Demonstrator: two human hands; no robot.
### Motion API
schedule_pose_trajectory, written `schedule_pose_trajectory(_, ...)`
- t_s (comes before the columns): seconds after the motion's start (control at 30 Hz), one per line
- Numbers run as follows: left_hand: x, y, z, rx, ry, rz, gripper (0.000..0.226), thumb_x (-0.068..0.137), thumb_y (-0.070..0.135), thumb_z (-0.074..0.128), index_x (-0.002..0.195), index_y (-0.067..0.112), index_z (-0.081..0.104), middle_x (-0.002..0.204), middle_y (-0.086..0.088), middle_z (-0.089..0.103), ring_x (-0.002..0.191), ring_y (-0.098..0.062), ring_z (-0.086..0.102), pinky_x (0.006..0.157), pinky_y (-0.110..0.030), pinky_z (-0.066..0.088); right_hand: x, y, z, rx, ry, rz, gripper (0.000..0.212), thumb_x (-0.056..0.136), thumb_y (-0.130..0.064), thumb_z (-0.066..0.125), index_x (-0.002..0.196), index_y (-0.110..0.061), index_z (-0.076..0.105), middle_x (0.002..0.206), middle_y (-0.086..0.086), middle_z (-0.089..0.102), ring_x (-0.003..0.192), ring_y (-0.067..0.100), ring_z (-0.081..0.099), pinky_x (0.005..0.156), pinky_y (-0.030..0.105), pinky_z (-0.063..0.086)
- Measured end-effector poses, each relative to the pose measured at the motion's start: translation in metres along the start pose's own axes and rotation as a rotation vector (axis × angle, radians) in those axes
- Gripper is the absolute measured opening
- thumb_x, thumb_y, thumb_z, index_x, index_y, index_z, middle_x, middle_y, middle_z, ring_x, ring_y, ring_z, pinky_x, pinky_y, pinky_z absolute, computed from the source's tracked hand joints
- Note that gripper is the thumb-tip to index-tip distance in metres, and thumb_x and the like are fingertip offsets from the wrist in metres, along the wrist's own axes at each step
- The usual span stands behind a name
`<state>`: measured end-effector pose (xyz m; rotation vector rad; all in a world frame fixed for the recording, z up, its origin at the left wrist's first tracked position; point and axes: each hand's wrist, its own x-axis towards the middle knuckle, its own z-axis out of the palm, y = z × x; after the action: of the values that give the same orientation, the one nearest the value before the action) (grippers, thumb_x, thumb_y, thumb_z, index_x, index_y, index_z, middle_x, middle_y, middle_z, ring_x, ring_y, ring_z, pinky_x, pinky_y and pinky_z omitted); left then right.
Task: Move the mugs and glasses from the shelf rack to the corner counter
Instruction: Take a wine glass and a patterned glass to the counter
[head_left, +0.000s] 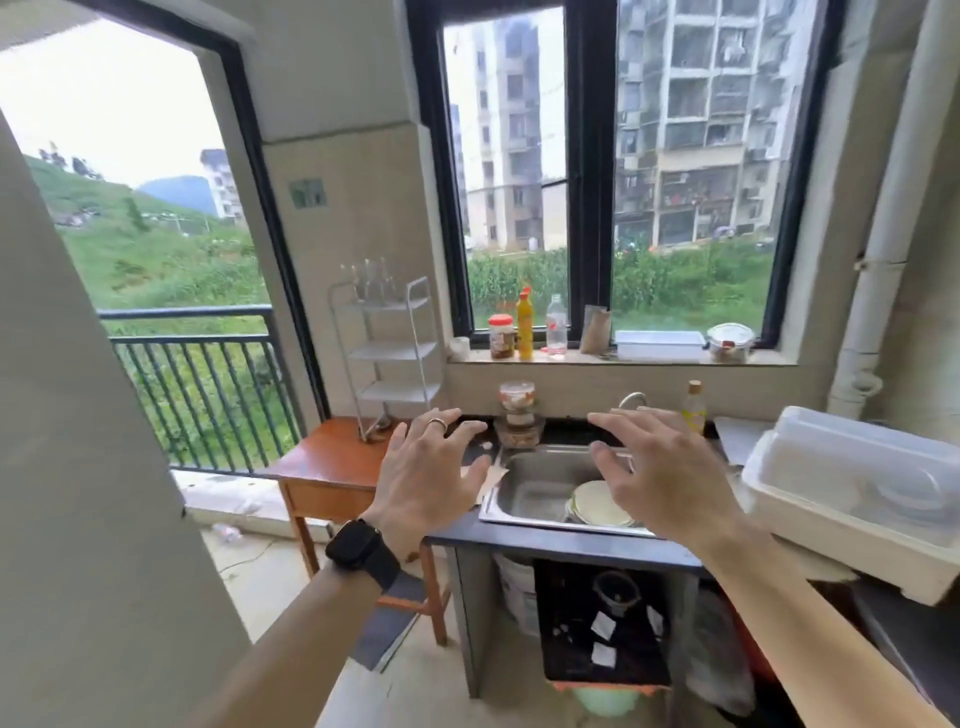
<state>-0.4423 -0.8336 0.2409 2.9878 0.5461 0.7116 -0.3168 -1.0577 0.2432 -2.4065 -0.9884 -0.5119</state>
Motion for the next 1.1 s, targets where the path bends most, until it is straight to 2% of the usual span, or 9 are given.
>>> schedule_pose_trajectory(0.1, 0.010, -0.073, -0.015, 0.017, 0.003, -0.073, 0.048, 0.094, 0.053, 0.049, 0.139, 0.040, 0.047, 0.150, 0.004, 0.045, 0.141, -0.019, 0.035, 0.118, -0.048, 0.027, 0.043, -0.057, 0.042, 0.000, -0.052, -0.077, 0.043, 0.099, -0.046, 0.046, 0.140, -0.039, 0.052, 0.143, -0.014, 0.055, 0.140, 0.018, 0.038, 0.112, 0.040, 0.035)
schedule_pose_trajectory(0.23, 0.023, -0.161, -0.030, 0.033, 0.025, -0.154, 0.047, 0.094, 0.052, 0.050, 0.139, 0.039, 0.048, 0.149, 0.002, 0.046, 0.140, -0.021, 0.037, 0.116, -0.043, 0.029, 0.096, -0.124, 0.088, 0.039, -0.070, -0.149, 0.043, 0.099, -0.047, 0.042, 0.141, -0.038, 0.050, 0.145, -0.014, 0.053, 0.141, 0.016, 0.036, 0.113, 0.041, 0.035)
schedule_pose_trajectory(0.43, 0.063, -0.265, -0.034, 0.038, 0.024, -0.225, 0.048, 0.095, 0.050, 0.051, 0.141, 0.036, 0.046, 0.154, -0.003, 0.040, 0.144, -0.022, 0.032, 0.118, -0.045, 0.027, 0.170, -0.191, 0.140, 0.101, -0.101, -0.213, 0.045, 0.100, -0.048, 0.042, 0.144, -0.037, 0.046, 0.146, -0.013, 0.053, 0.142, 0.017, 0.034, 0.114, 0.043, 0.034)
schedule_pose_trajectory(0.73, 0.169, -0.355, 0.003, 0.046, 0.033, -0.243, 0.049, 0.095, 0.050, 0.048, 0.143, 0.037, 0.044, 0.156, -0.002, 0.037, 0.145, -0.021, 0.030, 0.117, -0.043, 0.027, 0.299, -0.216, 0.219, 0.086, -0.089, -0.268, 0.044, 0.099, -0.046, 0.045, 0.142, -0.036, 0.048, 0.145, -0.011, 0.053, 0.139, 0.017, 0.036, 0.110, 0.041, 0.037)
schedule_pose_trajectory(0.83, 0.219, -0.379, 0.019, 0.047, 0.034, -0.229, 0.049, 0.096, 0.048, 0.048, 0.143, 0.036, 0.044, 0.157, -0.002, 0.036, 0.146, -0.021, 0.030, 0.118, -0.042, 0.027, 0.355, -0.214, 0.250, 0.100, -0.071, -0.277, 0.042, 0.099, -0.047, 0.043, 0.139, -0.036, 0.051, 0.142, -0.012, 0.056, 0.136, 0.017, 0.040, 0.109, 0.042, 0.039)
schedule_pose_trajectory(1.0, 0.316, -0.424, 0.039, 0.084, 0.046, -0.202, 0.048, 0.095, 0.048, 0.047, 0.141, 0.036, 0.047, 0.154, 0.000, 0.041, 0.143, -0.019, 0.033, 0.119, -0.040, 0.022, 0.451, -0.211, 0.287, 0.106, -0.051, -0.263, 0.041, 0.100, -0.044, 0.044, 0.139, -0.036, 0.053, 0.143, -0.013, 0.056, 0.140, 0.016, 0.036, 0.109, 0.041, 0.036)
schedule_pose_trajectory(1.1, 0.365, -0.446, 0.047, 0.084, 0.054, -0.197, 0.048, 0.095, 0.049, 0.047, 0.141, 0.036, 0.048, 0.152, 0.001, 0.043, 0.142, -0.019, 0.035, 0.117, -0.041, 0.025, 0.505, -0.209, 0.305, 0.115, -0.043, -0.249, 0.039, 0.100, -0.044, 0.044, 0.137, -0.036, 0.054, 0.142, -0.013, 0.056, 0.139, 0.016, 0.037, 0.107, 0.041, 0.036)
